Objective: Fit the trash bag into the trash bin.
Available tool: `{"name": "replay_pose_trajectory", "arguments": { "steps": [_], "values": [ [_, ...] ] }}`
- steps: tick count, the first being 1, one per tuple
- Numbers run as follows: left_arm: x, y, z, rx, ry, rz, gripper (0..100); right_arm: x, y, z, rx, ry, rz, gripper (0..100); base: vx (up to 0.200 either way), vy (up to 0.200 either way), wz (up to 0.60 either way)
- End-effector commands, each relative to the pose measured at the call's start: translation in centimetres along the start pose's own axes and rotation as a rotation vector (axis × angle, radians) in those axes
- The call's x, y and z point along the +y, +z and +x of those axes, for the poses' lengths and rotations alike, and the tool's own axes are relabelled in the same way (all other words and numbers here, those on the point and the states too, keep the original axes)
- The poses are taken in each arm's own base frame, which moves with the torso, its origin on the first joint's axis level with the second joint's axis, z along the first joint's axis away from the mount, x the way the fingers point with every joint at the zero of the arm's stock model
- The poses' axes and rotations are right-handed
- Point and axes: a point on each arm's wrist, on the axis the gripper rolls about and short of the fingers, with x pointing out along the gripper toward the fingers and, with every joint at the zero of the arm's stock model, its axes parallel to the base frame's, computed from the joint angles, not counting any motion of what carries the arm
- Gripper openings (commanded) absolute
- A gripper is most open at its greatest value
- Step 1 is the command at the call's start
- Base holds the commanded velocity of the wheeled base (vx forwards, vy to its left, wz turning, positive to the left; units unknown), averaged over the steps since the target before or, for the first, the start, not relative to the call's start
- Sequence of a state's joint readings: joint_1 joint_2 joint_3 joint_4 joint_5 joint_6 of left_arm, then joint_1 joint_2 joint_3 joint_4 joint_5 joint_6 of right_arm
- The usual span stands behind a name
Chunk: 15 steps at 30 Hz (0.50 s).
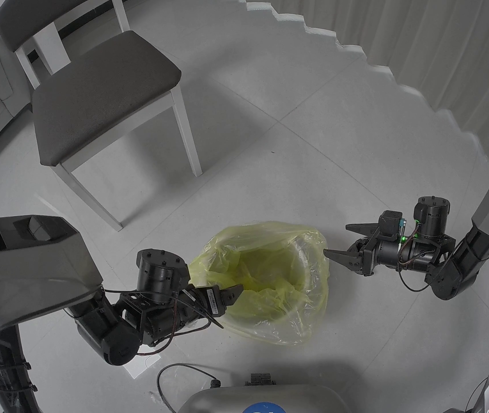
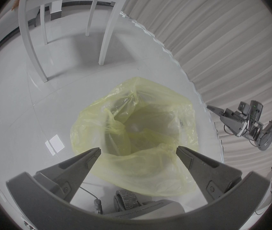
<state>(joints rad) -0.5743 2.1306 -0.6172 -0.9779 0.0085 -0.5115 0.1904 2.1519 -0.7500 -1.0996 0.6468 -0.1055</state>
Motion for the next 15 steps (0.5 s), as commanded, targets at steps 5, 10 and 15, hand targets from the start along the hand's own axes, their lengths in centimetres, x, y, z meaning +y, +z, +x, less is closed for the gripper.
{"name": "replay_pose_trajectory", "arguments": {
  "steps": [5, 10, 15],
  "values": [
    [0.21, -0.93, -0.88, 0.035, 0.012, 0.010, 100, 0.01, -0.14, -0.09, 0.003, -0.001, 0.001, 100, 0.000, 0.000, 0.00],
    [0.32, -0.72, -1.65, 0.030, 0.008, 0.011, 100, 0.05, -0.39, -0.39, 0.005, -0.005, 0.001, 100, 0.000, 0.000, 0.00],
    [0.52, -1.50, -1.13, 0.061, 0.017, 0.029, 100, -0.19, -0.47, -0.51, -0.007, -0.014, -0.005, 100, 0.000, 0.000, 0.00]
  ]
}}
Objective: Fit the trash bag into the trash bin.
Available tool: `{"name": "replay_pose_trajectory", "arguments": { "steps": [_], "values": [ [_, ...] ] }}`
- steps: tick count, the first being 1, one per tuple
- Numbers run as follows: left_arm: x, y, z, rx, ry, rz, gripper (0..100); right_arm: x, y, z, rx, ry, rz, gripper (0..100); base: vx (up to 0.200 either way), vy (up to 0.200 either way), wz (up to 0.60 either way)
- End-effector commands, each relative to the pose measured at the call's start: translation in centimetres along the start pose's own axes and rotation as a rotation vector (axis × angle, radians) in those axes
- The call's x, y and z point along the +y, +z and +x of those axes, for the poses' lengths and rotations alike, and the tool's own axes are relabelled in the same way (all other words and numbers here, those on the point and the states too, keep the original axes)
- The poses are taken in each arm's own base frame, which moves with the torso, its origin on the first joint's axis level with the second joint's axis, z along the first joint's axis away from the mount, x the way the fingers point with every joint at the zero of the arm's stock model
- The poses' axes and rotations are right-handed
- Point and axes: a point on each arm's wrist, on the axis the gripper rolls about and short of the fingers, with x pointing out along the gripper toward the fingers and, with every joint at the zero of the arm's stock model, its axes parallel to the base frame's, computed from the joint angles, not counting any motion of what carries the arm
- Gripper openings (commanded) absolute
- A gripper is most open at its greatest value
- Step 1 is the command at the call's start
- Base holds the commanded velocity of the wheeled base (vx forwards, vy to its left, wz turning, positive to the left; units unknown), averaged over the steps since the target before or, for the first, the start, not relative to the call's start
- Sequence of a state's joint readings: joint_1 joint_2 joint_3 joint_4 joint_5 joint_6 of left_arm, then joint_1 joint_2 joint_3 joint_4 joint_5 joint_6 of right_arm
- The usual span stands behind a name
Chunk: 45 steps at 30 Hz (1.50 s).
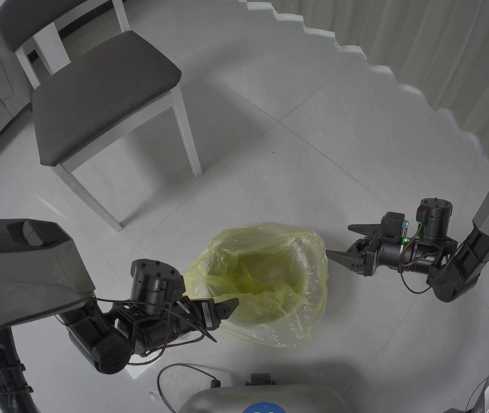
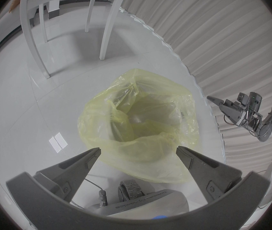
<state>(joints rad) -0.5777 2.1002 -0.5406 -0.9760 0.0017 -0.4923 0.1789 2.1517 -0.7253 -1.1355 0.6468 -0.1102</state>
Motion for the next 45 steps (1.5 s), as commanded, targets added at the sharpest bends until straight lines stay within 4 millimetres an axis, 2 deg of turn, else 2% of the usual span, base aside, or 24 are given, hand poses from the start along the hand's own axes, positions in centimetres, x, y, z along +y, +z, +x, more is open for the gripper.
{"name": "replay_pose_trajectory", "arguments": {
  "steps": [1, 4, 11, 27, 28, 34, 45],
  "values": [
    [0.0, -0.6, 0.6, 0.022, 0.004, 0.009, 100, -0.1, -0.2, 0.0, 0.003, -0.002, 0.004, 100, 0.000, 0.000, 0.00],
    [-0.2, -1.2, 1.7, 0.042, 0.005, 0.020, 100, 0.1, -0.4, -0.2, 0.008, -0.001, 0.008, 100, 0.000, 0.000, 0.00],
    [0.0, -1.2, 4.2, 0.066, 0.027, 0.070, 100, -0.3, -0.7, -0.8, 0.003, -0.019, 0.008, 100, 0.000, 0.000, 0.00],
    [-0.2, -1.6, 3.9, 0.076, 0.025, 0.080, 100, -0.5, -1.3, -1.0, 0.013, -0.029, 0.020, 100, 0.000, 0.000, 0.00],
    [-0.2, -1.6, 3.9, 0.076, 0.025, 0.080, 0, -0.5, -1.3, -1.0, 0.013, -0.029, 0.020, 100, 0.000, 0.000, 0.00],
    [-0.1, -1.8, 3.7, 0.085, 0.030, 0.080, 0, -0.6, -1.2, -0.9, 0.012, -0.029, 0.019, 100, 0.000, 0.000, 0.00],
    [-0.3, -3.9, 2.4, 0.138, 0.018, 0.128, 0, -0.5, -1.4, -0.8, 0.018, -0.025, 0.022, 100, 0.000, 0.000, 0.00]
  ]
}}
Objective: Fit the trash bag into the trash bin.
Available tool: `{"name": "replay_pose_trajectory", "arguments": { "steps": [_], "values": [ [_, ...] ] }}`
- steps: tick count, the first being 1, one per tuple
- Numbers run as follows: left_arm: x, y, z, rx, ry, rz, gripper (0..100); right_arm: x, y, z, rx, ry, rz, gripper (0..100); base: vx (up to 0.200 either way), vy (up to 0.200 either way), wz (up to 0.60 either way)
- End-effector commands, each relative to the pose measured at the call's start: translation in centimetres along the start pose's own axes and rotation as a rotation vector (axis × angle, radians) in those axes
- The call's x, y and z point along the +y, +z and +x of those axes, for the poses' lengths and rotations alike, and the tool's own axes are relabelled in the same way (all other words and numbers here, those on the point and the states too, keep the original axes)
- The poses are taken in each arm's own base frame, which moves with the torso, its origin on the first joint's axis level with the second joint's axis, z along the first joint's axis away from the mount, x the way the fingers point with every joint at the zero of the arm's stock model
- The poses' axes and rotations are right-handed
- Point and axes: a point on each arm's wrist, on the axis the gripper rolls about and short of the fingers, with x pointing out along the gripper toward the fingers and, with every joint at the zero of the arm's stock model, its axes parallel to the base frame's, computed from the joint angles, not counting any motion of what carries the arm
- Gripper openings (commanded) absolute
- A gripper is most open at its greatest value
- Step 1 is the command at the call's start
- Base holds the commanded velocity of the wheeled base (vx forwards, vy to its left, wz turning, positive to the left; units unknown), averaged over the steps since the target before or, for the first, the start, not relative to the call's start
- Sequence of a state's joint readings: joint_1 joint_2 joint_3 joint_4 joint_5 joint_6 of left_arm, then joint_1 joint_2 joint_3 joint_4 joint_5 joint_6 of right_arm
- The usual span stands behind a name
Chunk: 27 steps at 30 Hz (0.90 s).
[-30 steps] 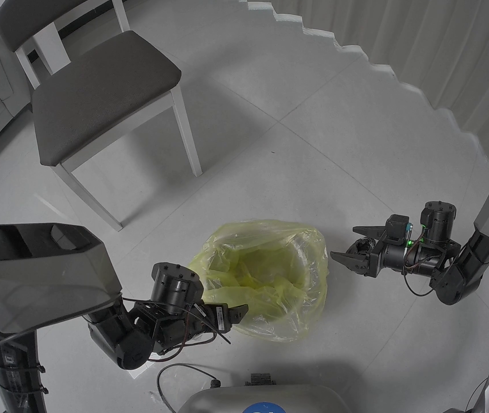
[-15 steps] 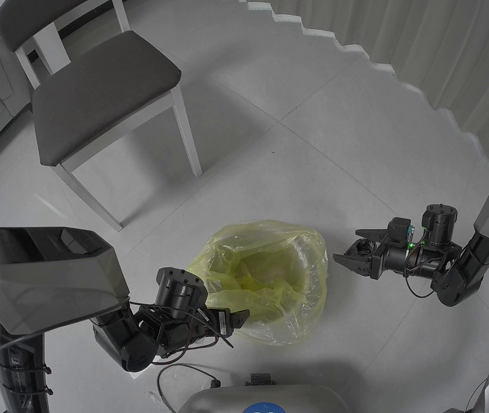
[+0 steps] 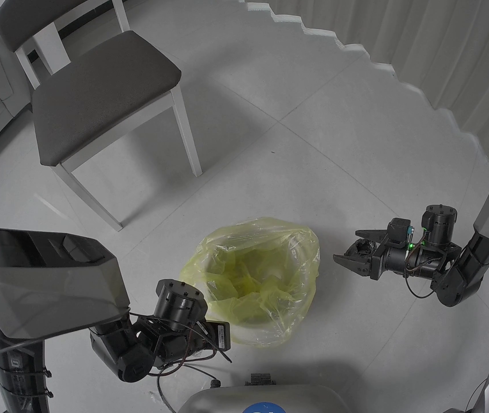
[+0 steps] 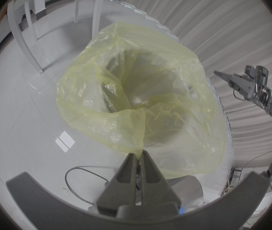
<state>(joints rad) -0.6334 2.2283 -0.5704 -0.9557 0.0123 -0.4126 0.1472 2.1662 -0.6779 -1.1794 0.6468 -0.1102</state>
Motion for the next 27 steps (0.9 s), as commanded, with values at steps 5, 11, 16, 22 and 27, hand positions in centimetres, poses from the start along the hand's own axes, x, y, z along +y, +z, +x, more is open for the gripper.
{"name": "replay_pose_trajectory", "arguments": {
  "steps": [5, 11, 16, 22, 27],
  "values": [
    [-0.8, -1.2, -0.2, 0.024, -0.021, 0.031, 0, 0.0, -0.3, 0.2, 0.008, 0.004, 0.007, 100, 0.000, 0.000, 0.00],
    [-1.2, -1.2, -0.1, 0.016, -0.034, 0.039, 0, 0.1, -0.2, 0.0, -0.007, 0.004, 0.007, 100, 0.000, 0.000, 0.00],
    [-1.5, -1.4, 0.2, -0.018, -0.058, 0.046, 0, 0.0, -0.2, -0.4, -0.015, -0.002, 0.016, 100, 0.000, 0.000, 0.00],
    [-1.7, -2.1, 0.7, -0.005, -0.063, 0.056, 0, 0.3, -0.2, -0.2, -0.013, 0.012, 0.098, 100, 0.000, 0.000, 0.00],
    [-1.7, -2.1, 0.7, -0.007, -0.065, 0.056, 0, 0.8, -0.1, 0.3, -0.012, 0.032, 0.197, 100, 0.000, 0.000, 0.00]
  ]
}}
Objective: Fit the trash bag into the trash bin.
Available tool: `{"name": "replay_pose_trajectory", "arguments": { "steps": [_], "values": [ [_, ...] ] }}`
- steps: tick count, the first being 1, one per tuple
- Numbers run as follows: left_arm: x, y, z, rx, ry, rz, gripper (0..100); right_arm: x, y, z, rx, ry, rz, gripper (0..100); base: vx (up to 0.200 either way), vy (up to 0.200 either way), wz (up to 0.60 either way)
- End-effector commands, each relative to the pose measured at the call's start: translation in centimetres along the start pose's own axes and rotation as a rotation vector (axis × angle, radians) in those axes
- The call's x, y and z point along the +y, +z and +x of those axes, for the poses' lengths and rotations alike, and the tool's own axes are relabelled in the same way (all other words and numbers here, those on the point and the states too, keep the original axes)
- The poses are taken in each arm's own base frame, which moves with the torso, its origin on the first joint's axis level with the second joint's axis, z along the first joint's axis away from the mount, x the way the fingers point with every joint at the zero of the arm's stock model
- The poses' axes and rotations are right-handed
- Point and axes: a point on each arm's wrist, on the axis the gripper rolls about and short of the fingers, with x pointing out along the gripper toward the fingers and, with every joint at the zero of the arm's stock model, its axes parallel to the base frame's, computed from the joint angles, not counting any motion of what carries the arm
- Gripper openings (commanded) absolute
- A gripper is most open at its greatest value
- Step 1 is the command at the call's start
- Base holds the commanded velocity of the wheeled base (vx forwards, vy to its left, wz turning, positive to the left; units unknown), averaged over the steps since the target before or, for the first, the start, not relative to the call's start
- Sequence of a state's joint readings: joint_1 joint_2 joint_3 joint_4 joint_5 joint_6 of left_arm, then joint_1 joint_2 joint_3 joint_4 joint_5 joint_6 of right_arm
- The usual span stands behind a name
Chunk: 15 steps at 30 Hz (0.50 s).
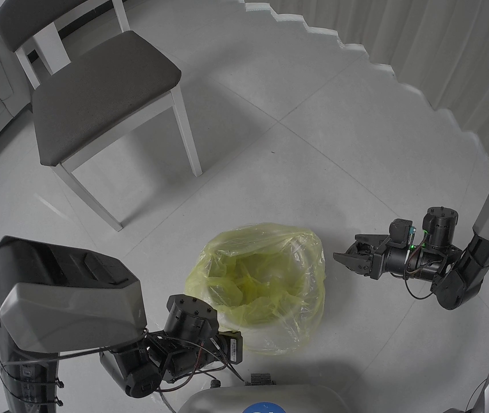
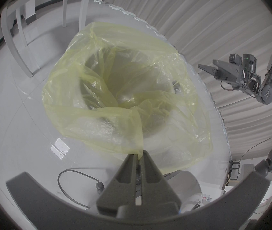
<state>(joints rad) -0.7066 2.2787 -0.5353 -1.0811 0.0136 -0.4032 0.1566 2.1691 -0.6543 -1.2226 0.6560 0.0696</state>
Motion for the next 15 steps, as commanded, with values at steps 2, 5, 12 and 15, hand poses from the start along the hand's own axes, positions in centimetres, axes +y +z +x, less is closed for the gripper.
{"name": "replay_pose_trajectory", "arguments": {
  "steps": [2, 5, 12, 15],
  "values": [
    [0.1, -0.2, 0.2, -0.002, -0.001, 0.000, 0, 0.4, -0.1, 0.5, 0.005, 0.016, 0.047, 100, 0.000, 0.000, 0.00],
    [0.0, -0.2, 0.2, -0.005, -0.002, 0.001, 0, 0.5, -0.2, 0.5, 0.013, 0.018, 0.058, 100, 0.000, 0.000, 0.00],
    [0.1, -0.2, 0.2, -0.009, -0.002, 0.000, 0, 1.0, -1.9, 1.3, 0.094, 0.038, 0.109, 100, 0.000, 0.000, 0.00],
    [0.0, -0.1, 0.1, -0.021, -0.008, 0.000, 0, 0.8, -3.1, 2.0, 0.121, 0.043, 0.121, 100, 0.000, 0.000, 0.00]
  ]
}}
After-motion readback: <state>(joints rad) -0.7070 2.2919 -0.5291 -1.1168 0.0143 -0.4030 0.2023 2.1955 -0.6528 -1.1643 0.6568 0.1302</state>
